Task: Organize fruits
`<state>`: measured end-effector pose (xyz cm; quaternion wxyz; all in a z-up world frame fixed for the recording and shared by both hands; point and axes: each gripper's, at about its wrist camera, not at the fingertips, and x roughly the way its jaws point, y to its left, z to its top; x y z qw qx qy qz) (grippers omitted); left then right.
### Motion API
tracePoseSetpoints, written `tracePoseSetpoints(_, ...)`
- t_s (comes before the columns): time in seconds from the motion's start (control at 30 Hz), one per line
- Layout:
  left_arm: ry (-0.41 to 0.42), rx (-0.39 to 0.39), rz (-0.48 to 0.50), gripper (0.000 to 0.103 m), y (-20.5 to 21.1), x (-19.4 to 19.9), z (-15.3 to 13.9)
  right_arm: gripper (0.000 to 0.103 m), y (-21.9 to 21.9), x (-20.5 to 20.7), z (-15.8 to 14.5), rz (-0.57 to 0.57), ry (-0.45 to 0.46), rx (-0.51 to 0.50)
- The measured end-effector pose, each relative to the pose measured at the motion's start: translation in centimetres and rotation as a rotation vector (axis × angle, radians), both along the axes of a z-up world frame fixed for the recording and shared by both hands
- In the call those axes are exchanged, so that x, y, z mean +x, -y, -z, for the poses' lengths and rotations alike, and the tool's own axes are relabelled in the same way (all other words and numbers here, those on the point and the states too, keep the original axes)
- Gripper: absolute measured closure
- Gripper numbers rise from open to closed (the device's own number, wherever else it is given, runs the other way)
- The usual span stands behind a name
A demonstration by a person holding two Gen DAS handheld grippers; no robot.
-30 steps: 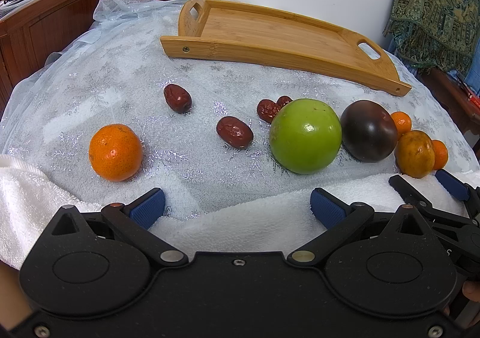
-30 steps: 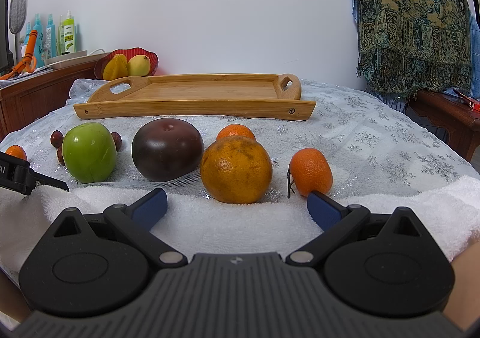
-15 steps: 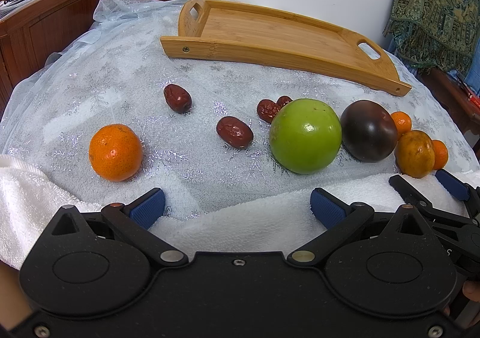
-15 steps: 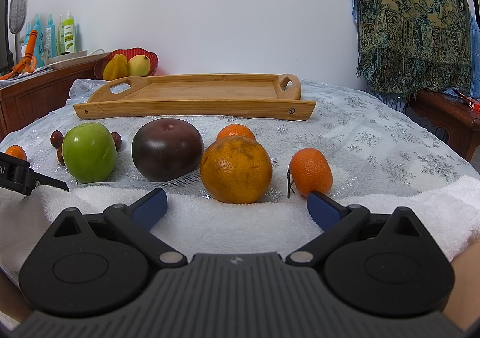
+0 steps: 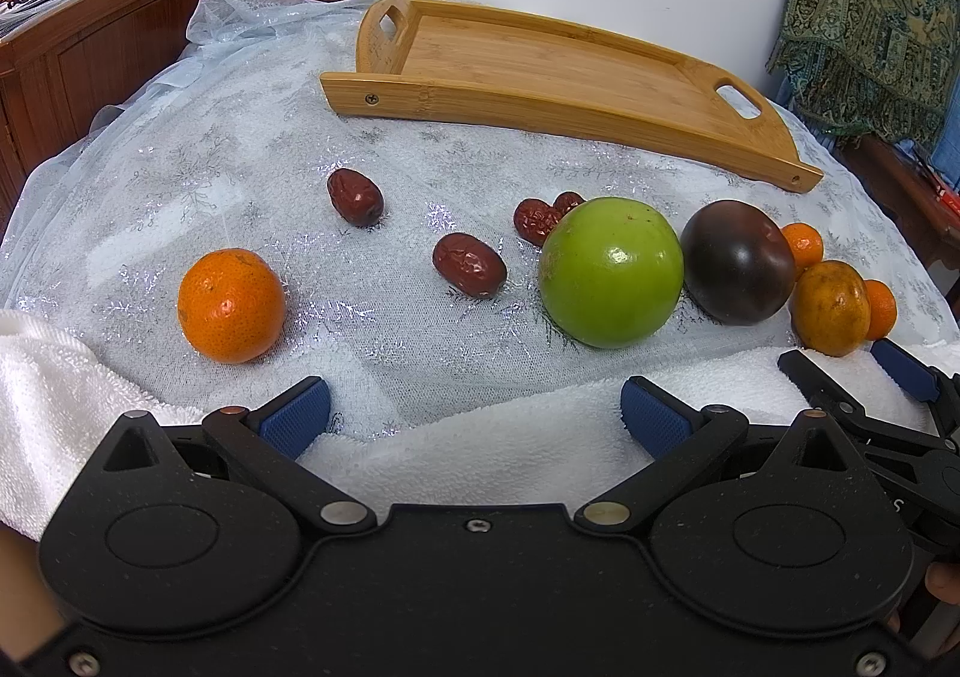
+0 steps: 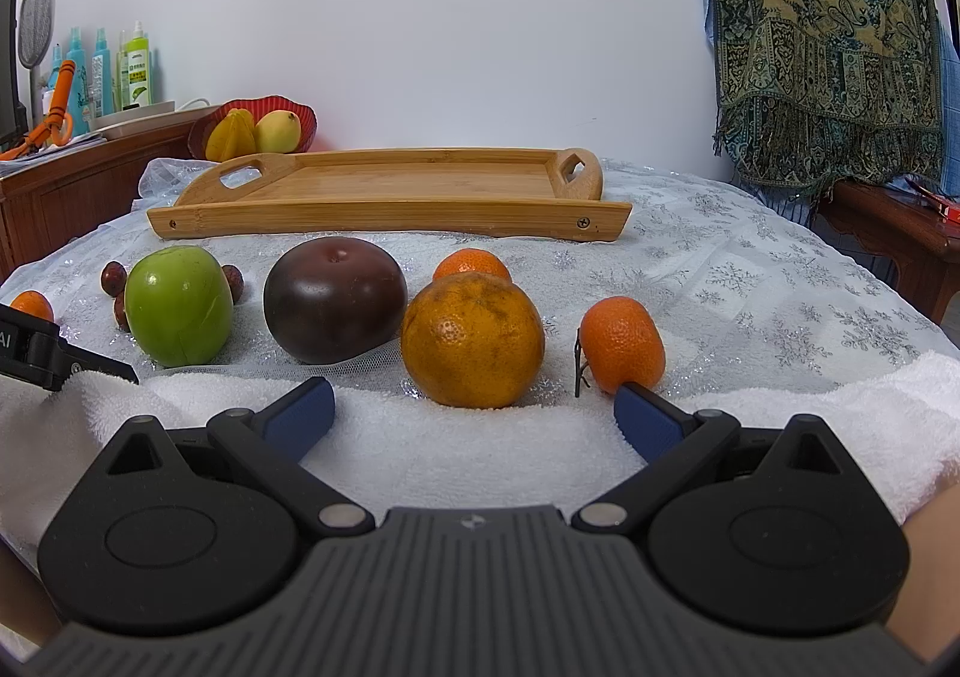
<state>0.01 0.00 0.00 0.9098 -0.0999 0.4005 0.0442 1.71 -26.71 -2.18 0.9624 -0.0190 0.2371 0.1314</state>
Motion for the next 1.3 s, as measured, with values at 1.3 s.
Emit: tracePoseSetpoints(1.3, 0.061, 0.013, 0.022, 0.000, -0.03, -0.81, 0.29, 0.000, 0.12, 0.03, 0.06, -0.007, 0.005, 0.008)
